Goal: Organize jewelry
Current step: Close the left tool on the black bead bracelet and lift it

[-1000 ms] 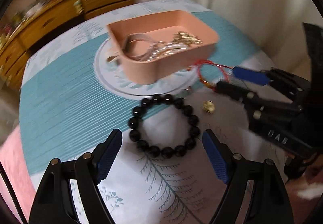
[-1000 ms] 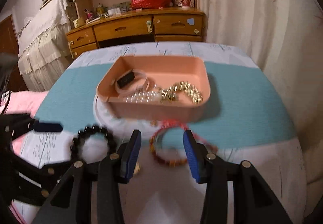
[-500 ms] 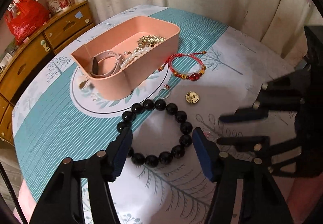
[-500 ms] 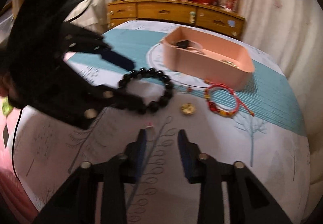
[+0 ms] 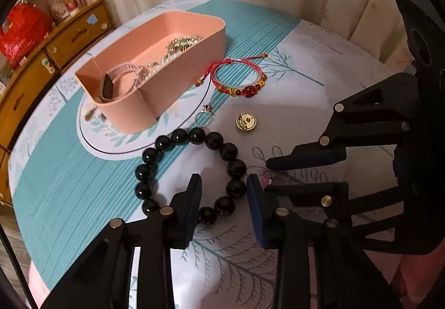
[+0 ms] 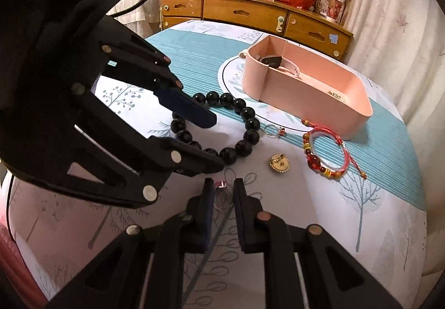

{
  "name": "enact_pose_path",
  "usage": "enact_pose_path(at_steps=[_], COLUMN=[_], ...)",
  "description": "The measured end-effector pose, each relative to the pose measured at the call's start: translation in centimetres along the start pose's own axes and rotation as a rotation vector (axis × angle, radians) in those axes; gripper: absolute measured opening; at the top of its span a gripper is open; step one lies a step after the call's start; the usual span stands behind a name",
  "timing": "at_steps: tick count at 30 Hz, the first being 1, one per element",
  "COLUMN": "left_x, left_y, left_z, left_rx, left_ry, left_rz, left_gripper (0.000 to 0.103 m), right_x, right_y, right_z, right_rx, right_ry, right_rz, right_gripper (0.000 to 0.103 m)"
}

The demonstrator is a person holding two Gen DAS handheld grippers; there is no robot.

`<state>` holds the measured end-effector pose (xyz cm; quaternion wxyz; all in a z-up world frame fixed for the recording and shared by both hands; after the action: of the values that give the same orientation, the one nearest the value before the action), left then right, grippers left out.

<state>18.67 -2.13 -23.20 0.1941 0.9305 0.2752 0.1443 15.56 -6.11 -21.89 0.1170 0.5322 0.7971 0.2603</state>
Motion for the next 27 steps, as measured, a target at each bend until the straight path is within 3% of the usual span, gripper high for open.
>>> enact_pose_path(at_steps=[6,12,21,27], left_x=[-0.4,-0.1,1.3,2.4], left_y=[0.1,0.6,2.8,4.9], left_z=[0.0,0.2,-1.5,-3.6], left_rx=[-0.009,0.014,0.033,0.005], left_ry=[-0.027,-0.031,-0.091,-0.080], left_rz=[0.003,-0.062,-0.316,-0.454], left_gripper=[0.014,0.013,0.013,0.013], right_x=[-0.5,-2.4,-5.6,-7.1], right_y=[0.1,0.3,0.5,1.7], right_z=[-0.2,-0.6,-2.0,-3.0], right_rx=[-0.004,-0.027,-0.076,-0.099], right_ry=[0.030,0.032,0.038,0.067], right_rz=[0.021,0.083,0.186,0.185], right_gripper=[0.009,0.007,0.007,0.007])
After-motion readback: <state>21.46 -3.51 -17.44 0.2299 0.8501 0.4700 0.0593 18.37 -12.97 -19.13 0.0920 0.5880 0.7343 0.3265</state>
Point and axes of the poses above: each gripper's, at about its wrist camera, not at the fingertips, and z roughly the way its jaws point, x to its left, y to its top, the point moved 7 cm from there along z, roughly the way its jaws point, and after that the axes turned 11 degrees about y, right-handed, at the moved point
